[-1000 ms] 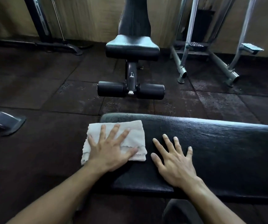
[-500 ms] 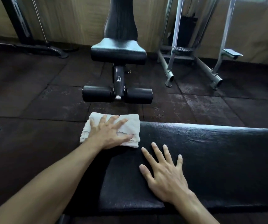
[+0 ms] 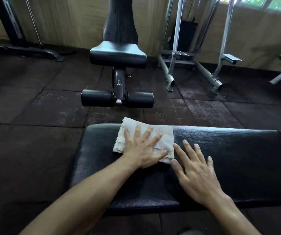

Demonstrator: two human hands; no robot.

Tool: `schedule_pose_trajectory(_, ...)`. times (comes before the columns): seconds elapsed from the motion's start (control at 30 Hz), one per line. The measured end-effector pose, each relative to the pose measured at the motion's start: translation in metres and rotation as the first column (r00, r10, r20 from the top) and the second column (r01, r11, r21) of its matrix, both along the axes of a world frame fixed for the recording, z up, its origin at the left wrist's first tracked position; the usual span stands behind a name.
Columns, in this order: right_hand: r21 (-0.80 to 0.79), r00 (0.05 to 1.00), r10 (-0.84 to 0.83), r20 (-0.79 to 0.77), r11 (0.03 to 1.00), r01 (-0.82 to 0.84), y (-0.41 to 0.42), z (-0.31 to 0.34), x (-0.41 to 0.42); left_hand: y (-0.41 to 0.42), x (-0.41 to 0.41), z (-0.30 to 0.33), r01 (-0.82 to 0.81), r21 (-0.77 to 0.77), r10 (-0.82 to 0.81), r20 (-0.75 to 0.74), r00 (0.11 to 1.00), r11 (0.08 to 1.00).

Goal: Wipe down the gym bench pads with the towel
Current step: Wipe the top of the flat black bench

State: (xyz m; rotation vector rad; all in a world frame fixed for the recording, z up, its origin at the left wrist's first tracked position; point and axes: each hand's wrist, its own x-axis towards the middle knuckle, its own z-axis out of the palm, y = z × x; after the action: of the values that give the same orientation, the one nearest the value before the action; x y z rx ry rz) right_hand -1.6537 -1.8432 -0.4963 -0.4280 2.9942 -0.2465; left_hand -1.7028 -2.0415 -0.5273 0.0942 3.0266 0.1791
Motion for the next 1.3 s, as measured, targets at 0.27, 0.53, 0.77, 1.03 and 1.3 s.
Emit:
schedule_pose_trajectory(0.27, -0.024, 0.989, 0.145, -0.025, 0.989, -0.145, -0.056, 0.009, -0.037, -0.076, 0.056, 0.005, 0.01, 0.245, 0.067, -0.303, 0.951, 0.97)
schedule_pose_trajectory(0.53, 0.021, 0.976, 0.206, 0.076, 0.978, -0.208, -0.126, -0.008, -0.086, -0.131, 0.105, -0.006, -0.234, 0.142, 0.257, -0.166, 0.952, 0.962)
schedule_pose_trajectory(0.77, 0.017, 0.984, 0.178, -0.013, 0.984, -0.178, -0.116, -0.017, -0.068, -0.128, 0.108, 0.001, -0.284, 0.142, 0.306, -0.174, 0.936, 0.948)
schedule_pose_trajectory(1.03, 0.002, 0.992, 0.12, 0.025, 0.993, -0.12, -0.105, -0.025, -0.047, -0.132, 0.106, -0.002, -0.299, 0.166, 0.323, -0.148, 0.935, 0.94)
schedule_pose_trajectory(1.3, -0.004, 0.984, 0.167, -0.063, 0.986, -0.167, -0.082, -0.026, 0.012, -0.131, 0.097, 0.0, -0.272, 0.189, 0.307, -0.192, 0.932, 0.944)
